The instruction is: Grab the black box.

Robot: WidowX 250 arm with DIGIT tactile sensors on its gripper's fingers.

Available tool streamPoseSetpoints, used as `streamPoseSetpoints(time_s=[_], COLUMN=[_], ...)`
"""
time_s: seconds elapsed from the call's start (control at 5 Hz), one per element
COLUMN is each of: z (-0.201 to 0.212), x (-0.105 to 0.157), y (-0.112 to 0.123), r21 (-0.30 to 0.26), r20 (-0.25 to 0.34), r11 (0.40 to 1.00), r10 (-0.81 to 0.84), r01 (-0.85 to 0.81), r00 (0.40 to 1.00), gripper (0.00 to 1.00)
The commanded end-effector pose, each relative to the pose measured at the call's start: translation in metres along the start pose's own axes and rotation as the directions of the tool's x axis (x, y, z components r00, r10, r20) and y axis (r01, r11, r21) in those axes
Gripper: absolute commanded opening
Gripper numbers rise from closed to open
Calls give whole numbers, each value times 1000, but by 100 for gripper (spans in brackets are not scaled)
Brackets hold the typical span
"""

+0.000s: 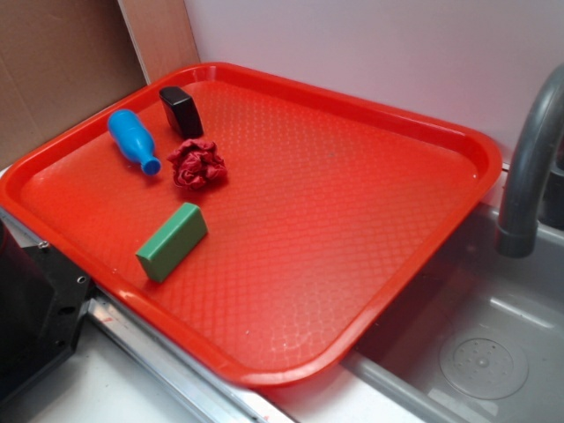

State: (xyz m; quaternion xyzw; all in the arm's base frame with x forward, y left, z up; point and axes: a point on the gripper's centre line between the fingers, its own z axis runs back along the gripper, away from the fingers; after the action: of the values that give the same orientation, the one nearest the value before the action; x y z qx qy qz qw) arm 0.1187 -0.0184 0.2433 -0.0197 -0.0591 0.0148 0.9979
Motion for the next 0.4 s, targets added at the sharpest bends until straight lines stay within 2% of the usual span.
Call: streamPoseSetpoints(time_s=[0.0,0.2], z=[0,-36], x=[0,36], y=[0,29], r21=[0,4], r20=[0,62], r11=[1000,969], r10=[0,244], r01=[0,-245], r00=[1000,968], gripper=[100,100])
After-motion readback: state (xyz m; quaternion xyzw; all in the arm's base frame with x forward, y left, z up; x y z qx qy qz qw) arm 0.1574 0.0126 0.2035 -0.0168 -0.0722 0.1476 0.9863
